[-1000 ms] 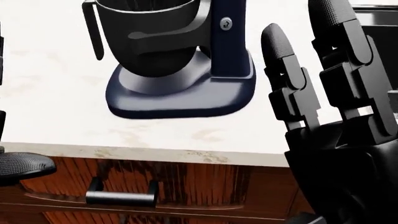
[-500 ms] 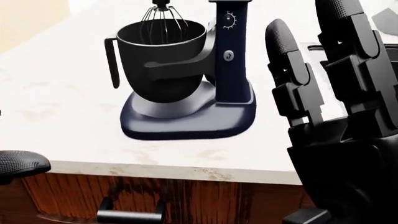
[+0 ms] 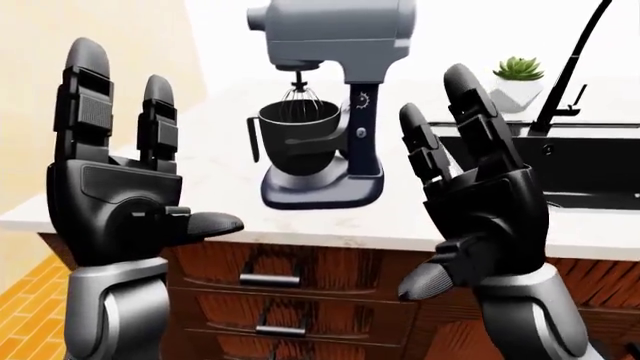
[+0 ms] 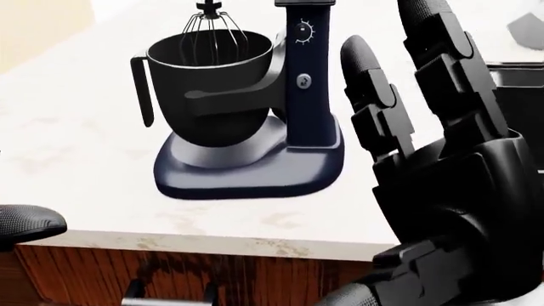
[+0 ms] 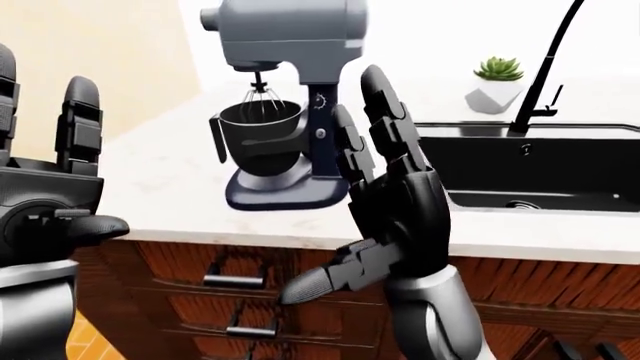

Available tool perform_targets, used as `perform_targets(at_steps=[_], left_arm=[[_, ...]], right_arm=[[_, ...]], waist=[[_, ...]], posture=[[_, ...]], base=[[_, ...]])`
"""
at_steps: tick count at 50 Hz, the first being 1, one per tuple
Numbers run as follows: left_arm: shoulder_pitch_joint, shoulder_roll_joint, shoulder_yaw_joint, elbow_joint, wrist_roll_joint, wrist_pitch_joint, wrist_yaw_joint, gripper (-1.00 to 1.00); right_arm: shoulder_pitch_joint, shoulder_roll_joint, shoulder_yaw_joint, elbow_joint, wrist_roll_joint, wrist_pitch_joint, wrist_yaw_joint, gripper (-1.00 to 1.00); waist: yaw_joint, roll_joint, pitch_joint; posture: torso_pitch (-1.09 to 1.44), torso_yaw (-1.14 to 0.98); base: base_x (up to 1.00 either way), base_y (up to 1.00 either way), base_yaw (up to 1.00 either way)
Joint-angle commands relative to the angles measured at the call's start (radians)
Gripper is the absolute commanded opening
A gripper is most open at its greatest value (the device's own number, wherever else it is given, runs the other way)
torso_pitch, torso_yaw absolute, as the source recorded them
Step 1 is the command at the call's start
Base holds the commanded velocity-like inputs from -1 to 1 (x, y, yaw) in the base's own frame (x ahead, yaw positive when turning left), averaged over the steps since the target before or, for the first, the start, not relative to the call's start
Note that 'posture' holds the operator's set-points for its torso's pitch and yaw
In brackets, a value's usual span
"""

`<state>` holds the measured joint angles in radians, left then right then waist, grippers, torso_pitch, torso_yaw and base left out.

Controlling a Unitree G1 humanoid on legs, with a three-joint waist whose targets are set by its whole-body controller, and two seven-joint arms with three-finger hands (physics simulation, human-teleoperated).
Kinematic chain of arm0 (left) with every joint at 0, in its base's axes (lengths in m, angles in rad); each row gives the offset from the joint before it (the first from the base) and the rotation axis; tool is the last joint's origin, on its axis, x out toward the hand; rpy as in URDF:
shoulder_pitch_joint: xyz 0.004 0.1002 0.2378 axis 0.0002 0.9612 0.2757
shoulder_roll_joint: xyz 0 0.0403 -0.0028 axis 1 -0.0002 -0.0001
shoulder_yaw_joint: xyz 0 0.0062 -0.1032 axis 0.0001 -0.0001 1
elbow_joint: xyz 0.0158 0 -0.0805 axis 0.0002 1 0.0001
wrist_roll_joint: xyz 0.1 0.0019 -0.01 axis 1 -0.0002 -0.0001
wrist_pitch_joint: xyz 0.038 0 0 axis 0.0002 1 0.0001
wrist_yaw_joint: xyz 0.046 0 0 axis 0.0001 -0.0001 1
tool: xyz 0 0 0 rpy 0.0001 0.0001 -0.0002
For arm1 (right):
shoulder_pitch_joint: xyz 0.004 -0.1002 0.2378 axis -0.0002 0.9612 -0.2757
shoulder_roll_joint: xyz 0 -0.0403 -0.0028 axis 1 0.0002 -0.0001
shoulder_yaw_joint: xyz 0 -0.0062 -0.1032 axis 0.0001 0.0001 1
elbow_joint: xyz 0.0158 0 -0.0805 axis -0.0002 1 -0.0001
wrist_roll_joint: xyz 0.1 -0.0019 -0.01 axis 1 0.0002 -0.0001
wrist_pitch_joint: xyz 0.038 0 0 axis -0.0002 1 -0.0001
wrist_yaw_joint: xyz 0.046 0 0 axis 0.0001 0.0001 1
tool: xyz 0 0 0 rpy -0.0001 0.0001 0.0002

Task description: Open the stand mixer head.

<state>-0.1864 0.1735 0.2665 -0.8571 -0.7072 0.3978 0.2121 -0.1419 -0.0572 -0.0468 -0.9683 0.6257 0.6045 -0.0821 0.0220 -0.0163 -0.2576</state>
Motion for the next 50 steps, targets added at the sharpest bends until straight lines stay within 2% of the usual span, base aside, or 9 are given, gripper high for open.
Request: perform_targets(at_steps=[1, 19, 28, 37, 50], left_arm=[[-0.021, 0.007, 0.005, -0.018, 0.000, -0.018, -0.005, 1.00], [-0.018, 0.003, 0.000, -0.014, 0.009, -0.022, -0.010, 1.00], [-0.015, 0.001, 0.000, -0.017, 0.008, -0.020, -0.012, 1.00], [-0.009, -0.003, -0.004, -0.017, 0.020, -0.024, -0.022, 1.00], [-0.003, -0.011, -0.009, -0.009, 0.032, -0.031, -0.033, 1.00]], right_arm=[[-0.017, 0.004, 0.001, -0.005, -0.008, -0.020, -0.001, 1.00], [-0.011, 0.035, 0.051, 0.083, -0.064, -0.035, 0.020, 1.00], [-0.032, 0.047, 0.061, 0.105, -0.061, -0.025, 0.009, 1.00], [-0.098, 0.054, 0.058, 0.132, -0.041, -0.009, -0.022, 1.00], [-0.126, 0.060, 0.070, 0.215, -0.067, -0.053, -0.008, 1.00]], waist=[[0.000, 0.002, -0.003], [-0.004, 0.003, -0.003], [-0.006, 0.005, -0.003], [-0.006, 0.007, -0.003], [-0.002, 0.008, -0.001]], posture=[[-0.33, 0.00], [-0.33, 0.00], [-0.33, 0.00], [-0.33, 0.00], [-0.33, 0.00]], base=[[0.00, 0.00, 0.00], [0.00, 0.00, 0.00], [0.00, 0.00, 0.00], [0.00, 0.00, 0.00], [0.00, 0.00, 0.00]])
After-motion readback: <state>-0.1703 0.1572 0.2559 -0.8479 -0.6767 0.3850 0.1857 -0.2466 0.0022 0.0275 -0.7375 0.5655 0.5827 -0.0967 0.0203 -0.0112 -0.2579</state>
